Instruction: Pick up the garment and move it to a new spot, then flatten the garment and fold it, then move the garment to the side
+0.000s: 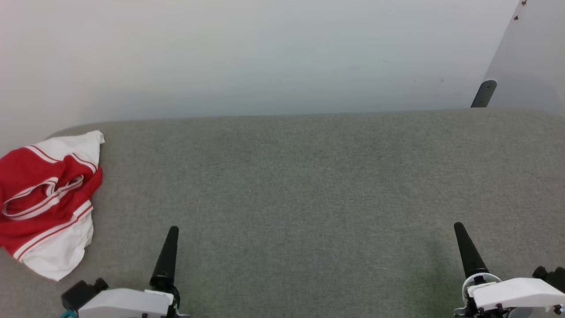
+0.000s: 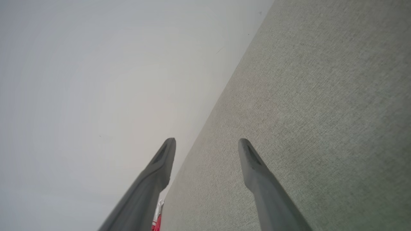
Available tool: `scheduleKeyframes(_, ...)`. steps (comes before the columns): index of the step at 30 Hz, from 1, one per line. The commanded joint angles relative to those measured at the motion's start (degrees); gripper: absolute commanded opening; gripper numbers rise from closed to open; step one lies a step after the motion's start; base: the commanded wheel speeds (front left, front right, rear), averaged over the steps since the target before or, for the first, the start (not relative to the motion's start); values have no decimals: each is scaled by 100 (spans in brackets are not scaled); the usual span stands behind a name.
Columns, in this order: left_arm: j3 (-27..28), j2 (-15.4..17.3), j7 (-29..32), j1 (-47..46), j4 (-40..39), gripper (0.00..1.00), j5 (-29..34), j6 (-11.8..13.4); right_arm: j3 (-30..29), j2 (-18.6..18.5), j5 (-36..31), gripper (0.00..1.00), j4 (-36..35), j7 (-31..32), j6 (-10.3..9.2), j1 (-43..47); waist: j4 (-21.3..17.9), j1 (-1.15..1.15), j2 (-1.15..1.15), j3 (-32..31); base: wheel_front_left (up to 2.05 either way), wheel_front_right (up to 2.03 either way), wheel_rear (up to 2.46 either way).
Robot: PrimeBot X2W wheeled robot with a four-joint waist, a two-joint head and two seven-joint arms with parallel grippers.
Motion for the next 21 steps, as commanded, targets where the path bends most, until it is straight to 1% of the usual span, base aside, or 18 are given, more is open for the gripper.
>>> scheduleKeyframes(1, -20, 68, -41, -61, -115, 100, 127, 15, 21, -41, -167, 100, -84, -31, 3, -163, 1, 0, 0, -2, 0, 0, 0)
scheduleKeyframes(12, -100, 209, -261, 46, -263, 100, 1418, 173, -31, 4, -1716, 100, -226, -37, 3, -107, 13, 0, 0, -36, 0, 0, 0)
scheduleKeyframes(21, -169, 299, -425, 111, -315, 100, 2447, 206, -31, 37, -2682, 100, -330, 1, 3, -59, 27, 0, 0, -79, 0, 0, 0)
